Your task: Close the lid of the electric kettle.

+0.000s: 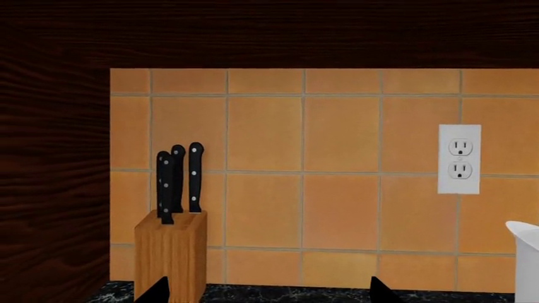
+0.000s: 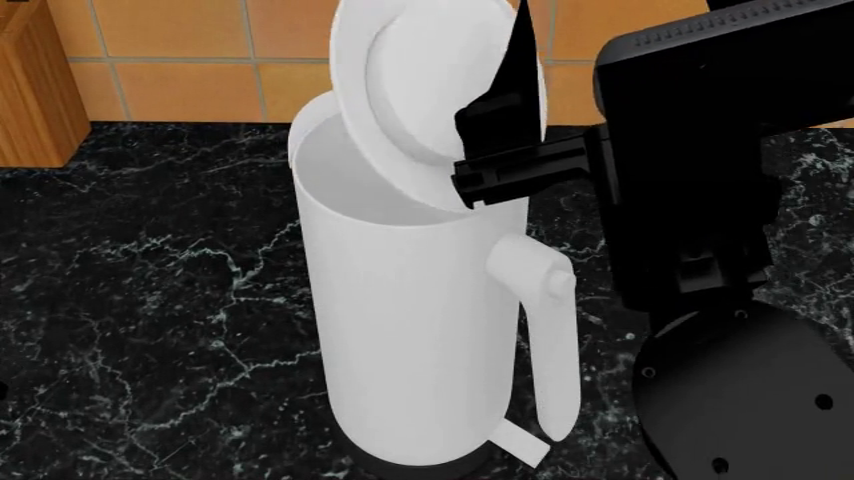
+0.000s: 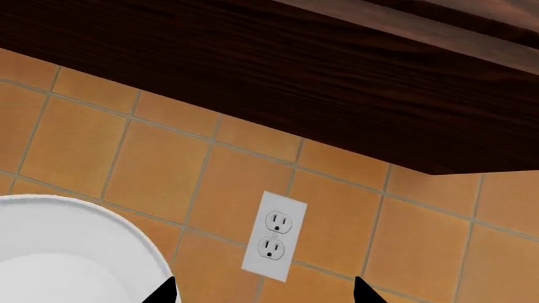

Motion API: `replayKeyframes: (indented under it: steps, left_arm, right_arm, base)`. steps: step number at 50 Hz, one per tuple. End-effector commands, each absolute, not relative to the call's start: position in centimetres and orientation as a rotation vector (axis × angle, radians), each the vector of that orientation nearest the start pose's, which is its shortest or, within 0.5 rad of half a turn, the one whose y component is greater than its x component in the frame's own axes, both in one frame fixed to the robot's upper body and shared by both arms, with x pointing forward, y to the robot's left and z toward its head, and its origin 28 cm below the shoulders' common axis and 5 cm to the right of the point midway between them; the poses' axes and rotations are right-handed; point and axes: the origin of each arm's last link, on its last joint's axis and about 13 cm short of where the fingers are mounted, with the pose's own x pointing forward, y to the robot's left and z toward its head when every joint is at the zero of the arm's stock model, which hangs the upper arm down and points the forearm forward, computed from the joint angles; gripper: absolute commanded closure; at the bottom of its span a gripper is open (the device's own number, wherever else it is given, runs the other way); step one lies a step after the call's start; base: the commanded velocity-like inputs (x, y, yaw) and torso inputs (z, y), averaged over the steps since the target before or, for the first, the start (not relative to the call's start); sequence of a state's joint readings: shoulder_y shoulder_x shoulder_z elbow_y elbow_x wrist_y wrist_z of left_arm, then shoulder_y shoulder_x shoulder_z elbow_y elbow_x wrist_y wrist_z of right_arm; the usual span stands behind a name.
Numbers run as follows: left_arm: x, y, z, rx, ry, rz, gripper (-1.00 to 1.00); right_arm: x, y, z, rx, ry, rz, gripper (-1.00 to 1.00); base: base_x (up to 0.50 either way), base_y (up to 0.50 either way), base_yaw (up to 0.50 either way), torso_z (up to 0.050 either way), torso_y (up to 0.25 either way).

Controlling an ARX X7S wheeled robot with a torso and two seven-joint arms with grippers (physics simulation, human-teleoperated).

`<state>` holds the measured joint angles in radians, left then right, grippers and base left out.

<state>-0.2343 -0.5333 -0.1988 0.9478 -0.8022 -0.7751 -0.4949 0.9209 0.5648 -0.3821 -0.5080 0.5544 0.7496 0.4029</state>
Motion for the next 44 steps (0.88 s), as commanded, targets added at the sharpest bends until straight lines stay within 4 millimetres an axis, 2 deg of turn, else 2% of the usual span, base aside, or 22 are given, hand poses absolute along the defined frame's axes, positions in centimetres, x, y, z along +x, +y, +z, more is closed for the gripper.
replayKeyframes:
  steps: [1, 6, 10, 17, 24, 29, 44]
  left_arm:
    - [17.5, 25.5, 20.7, -0.008, -0.328, 0.052, -1.00]
    - [17.6, 25.5, 20.6, -0.008, -0.325, 0.053, -1.00]
    - [17.6, 25.5, 20.5, -0.008, -0.323, 0.053, -1.00]
    - [17.6, 25.5, 20.6, -0.007, -0.325, 0.050, -1.00]
    - [17.7, 25.5, 20.6, -0.006, -0.327, 0.046, -1.00]
    - [17.8, 25.6, 20.7, -0.005, -0.330, 0.043, -1.00]
    - [19.8, 25.4, 21.1, -0.028, -0.354, 0.023, -1.00]
  right_arm:
    - [28.2, -11.6, 27.5, -0.288, -0.460, 0.100, -1.00]
    - [28.0, -11.7, 28.1, -0.275, -0.482, 0.090, -1.00]
    - [27.5, -12.0, 29.5, -0.252, -0.542, 0.064, -1.00]
    - [25.6, -12.7, 32.6, -0.246, -0.660, 0.013, -1.00]
    - [24.2, -13.1, 34.0, -0.246, -0.718, -0.014, -1.00]
    - [23.6, -13.3, 34.0, -0.243, -0.733, -0.030, -1.00]
    - [23.0, -12.9, 30.9, -0.215, -0.666, -0.026, -1.00]
  base:
    - [0.00, 0.00, 0.00, 0.000, 0.000]
    - [0.00, 0.00, 0.00, 0.000, 0.000]
    - [0.00, 0.00, 0.00, 0.000, 0.000]
    - [0.00, 0.00, 0.00, 0.000, 0.000]
    - [0.00, 0.00, 0.00, 0.000, 0.000]
    - [0.00, 0.00, 0.00, 0.000, 0.000]
    - [0.00, 0.00, 0.00, 0.000, 0.000]
